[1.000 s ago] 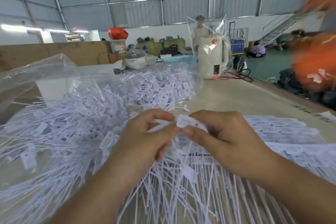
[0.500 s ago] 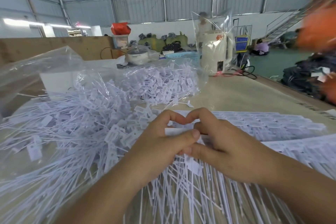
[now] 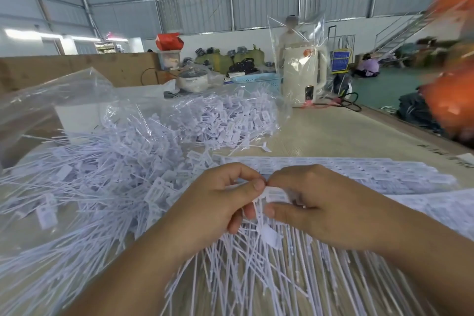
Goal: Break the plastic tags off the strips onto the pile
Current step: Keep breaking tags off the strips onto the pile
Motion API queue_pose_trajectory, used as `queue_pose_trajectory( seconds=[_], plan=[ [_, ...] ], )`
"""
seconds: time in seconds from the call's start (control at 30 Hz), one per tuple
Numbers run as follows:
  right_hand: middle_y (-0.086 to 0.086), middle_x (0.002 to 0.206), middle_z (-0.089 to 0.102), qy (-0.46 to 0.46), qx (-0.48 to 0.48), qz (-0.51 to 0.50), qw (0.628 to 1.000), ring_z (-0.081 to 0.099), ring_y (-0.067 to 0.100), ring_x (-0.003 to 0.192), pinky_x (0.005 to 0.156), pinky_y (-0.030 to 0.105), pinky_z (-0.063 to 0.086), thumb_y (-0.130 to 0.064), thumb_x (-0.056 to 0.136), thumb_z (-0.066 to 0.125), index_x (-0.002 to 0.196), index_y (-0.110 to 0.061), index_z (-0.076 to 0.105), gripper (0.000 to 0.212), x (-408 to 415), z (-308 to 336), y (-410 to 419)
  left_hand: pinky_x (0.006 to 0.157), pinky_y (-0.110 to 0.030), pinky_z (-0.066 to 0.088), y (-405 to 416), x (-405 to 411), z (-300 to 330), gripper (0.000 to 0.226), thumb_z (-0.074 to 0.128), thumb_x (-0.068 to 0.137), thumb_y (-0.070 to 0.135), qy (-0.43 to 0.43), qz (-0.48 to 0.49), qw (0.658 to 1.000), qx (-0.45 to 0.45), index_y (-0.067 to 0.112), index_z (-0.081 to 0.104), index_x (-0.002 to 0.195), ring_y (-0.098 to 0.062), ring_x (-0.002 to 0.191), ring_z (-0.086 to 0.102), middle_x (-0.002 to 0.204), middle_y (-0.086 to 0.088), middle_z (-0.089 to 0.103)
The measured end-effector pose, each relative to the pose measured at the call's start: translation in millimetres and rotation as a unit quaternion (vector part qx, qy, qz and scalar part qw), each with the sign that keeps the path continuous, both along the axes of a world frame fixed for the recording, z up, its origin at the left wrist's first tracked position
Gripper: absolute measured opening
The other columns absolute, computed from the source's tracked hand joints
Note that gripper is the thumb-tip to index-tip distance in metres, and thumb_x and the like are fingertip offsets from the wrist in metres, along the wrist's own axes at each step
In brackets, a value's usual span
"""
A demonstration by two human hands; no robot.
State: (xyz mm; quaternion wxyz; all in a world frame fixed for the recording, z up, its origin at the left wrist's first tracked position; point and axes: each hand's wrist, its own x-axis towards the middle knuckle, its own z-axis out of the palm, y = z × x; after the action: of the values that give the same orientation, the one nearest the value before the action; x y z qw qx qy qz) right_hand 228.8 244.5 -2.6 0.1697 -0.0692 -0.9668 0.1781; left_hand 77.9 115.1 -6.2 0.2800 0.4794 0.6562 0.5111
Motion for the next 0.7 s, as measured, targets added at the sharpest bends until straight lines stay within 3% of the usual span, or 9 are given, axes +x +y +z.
queue_pose_trajectory(
  seconds=[0.07, 0.17, 0.37, 0.47, 0.57, 0.63, 0.7],
  plan=[
    [-0.019, 0.064, 0.051, -0.024, 0.001, -0.004, 1.0, 0.047, 0.005, 0.056, 0.051, 0.021, 0.029, -0.048, 0.094, 0.054, 0.078, -0.048, 0.049, 0.017, 1.1, 1.1, 0.2, 0.04, -0.014, 0.033, 0.0, 0.5, 0.2, 0.015, 0.06, 0.091, 0.034, 0.003, -0.004, 1.0, -0.005, 0.029, 0.071, 0.083, -0.01, 0.038, 0.046, 0.057, 0.002, 0.065],
    [-0.005, 0.054, 0.043, -0.028, 0.014, -0.016, 0.999, 0.044, 0.01, 0.051, 0.051, 0.027, 0.034, -0.049, 0.094, 0.052, 0.079, -0.033, 0.049, 0.022, 0.9, 1.0, -0.1, 0.04, -0.014, 0.034, 0.0, 4.9, -0.5, 0.02, 0.056, 0.094, 0.034, -0.011, -0.007, 1.0, -0.009, 0.027, 0.07, 0.081, -0.01, 0.037, 0.046, 0.056, -0.001, 0.065],
    [-0.008, 0.052, 0.037, 0.079, 0.053, -0.063, 0.993, 0.039, 0.009, 0.049, 0.049, 0.034, 0.033, -0.054, 0.092, 0.049, 0.069, -0.026, 0.038, 0.038, -1.2, 2.9, -7.0, 0.037, -0.019, 0.031, 2.5, 16.1, 0.1, 0.019, 0.059, 0.09, 0.029, -0.125, 0.04, 0.988, 0.086, 0.025, 0.072, 0.076, -0.012, 0.035, 0.039, 0.05, -0.002, 0.055],
    [-0.01, 0.047, 0.03, 0.149, 0.071, -0.077, 0.983, 0.032, 0.007, 0.043, 0.044, 0.031, 0.026, -0.053, 0.093, 0.049, 0.065, -0.031, 0.03, 0.041, -3.8, 1.8, -14.9, 0.038, -0.02, 0.03, 2.8, 23.9, 0.6, 0.013, 0.065, 0.077, 0.032, -0.207, 0.05, 0.967, 0.138, 0.023, 0.074, 0.075, -0.011, 0.034, 0.036, 0.049, -0.003, 0.052],
    [-0.007, 0.047, 0.039, 0.256, -0.044, -0.115, 0.959, 0.032, 0.009, 0.039, 0.039, 0.023, 0.027, -0.056, 0.093, 0.046, 0.064, -0.023, 0.035, 0.045, -3.1, 2.4, -8.3, 0.034, -0.017, 0.027, 4.8, 21.9, 1.2, 0.021, 0.059, 0.082, 0.019, -0.31, 0.061, 0.932, 0.174, 0.016, 0.075, 0.069, -0.008, 0.034, 0.032, 0.048, -0.001, 0.046],
    [-0.008, 0.051, 0.039, 0.305, -0.069, -0.14, 0.939, 0.031, 0.009, 0.04, 0.039, 0.018, 0.023, -0.056, 0.086, 0.047, 0.063, -0.022, 0.032, 0.044, 2.2, 9.4, 0.7, 0.033, -0.017, 0.026, 4.0, 15.3, 3.2, 0.024, 0.057, 0.085, 0.014, -0.317, 0.068, 0.93, 0.172, 0.014, 0.074, 0.069, -0.008, 0.034, 0.031, 0.048, -0.001, 0.044],
    [-0.006, 0.055, 0.039, 0.284, -0.054, -0.129, 0.949, 0.033, 0.009, 0.044, 0.042, 0.018, 0.025, -0.057, 0.084, 0.047, 0.065, -0.023, 0.035, 0.041, 6.8, 13.1, 4.5, 0.035, -0.017, 0.026, 2.7, 11.9, 3.5, 0.026, 0.055, 0.09, 0.014, -0.277, 0.057, 0.948, 0.147, 0.016, 0.075, 0.072, -0.009, 0.035, 0.031, 0.049, -0.001, 0.045]
  ],
)
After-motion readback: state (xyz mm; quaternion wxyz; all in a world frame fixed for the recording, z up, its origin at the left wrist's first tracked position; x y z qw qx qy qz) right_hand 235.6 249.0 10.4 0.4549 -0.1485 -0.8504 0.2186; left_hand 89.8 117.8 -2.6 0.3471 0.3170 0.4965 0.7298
